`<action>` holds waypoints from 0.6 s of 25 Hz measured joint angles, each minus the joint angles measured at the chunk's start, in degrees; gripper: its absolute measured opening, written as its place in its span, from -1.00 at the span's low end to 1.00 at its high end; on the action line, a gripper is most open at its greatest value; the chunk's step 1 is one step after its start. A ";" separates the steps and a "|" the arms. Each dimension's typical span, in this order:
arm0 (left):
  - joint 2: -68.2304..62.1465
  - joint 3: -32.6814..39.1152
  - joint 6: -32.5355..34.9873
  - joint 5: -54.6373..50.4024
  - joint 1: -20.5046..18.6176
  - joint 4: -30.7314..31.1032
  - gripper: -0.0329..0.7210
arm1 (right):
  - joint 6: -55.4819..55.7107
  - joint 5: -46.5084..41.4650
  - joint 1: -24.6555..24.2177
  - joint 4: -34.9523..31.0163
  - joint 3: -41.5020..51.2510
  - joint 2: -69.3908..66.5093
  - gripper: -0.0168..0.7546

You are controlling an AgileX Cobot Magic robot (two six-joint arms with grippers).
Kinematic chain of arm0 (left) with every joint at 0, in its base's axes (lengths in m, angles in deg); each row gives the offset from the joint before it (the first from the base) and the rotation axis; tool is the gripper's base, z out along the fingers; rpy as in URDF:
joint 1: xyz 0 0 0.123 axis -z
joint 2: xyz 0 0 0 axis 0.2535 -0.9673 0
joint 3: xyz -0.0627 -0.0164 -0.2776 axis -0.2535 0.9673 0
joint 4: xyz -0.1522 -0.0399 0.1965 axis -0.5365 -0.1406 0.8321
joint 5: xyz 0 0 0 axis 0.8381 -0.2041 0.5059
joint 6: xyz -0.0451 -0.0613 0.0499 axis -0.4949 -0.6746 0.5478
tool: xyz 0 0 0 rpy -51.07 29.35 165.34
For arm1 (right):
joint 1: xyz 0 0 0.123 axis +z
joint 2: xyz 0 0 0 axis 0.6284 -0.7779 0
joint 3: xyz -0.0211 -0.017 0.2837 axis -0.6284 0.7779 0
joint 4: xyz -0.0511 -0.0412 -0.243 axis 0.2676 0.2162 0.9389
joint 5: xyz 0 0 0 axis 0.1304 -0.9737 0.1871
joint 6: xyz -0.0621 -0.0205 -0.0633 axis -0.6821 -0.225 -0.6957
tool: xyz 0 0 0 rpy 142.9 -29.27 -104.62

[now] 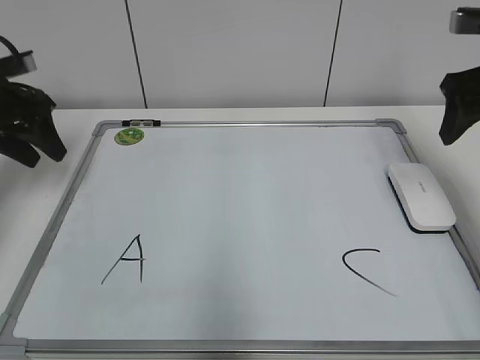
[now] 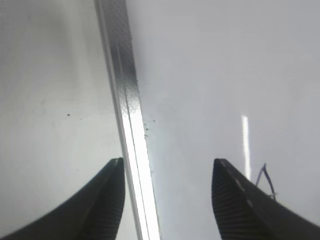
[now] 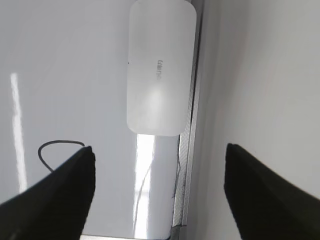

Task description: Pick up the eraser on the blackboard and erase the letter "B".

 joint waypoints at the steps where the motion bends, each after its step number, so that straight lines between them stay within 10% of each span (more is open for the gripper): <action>1: 1.53 -0.15 -0.43 -0.91 0.00 -0.03 0.17 | 0.00 -0.38 0.00 0.00 0.00 0.90 0.59; 15: 29.07 6.08 -7.95 -3.63 0.90 6.60 0.16 | -0.47 -2.24 0.00 -4.25 0.00 21.56 0.58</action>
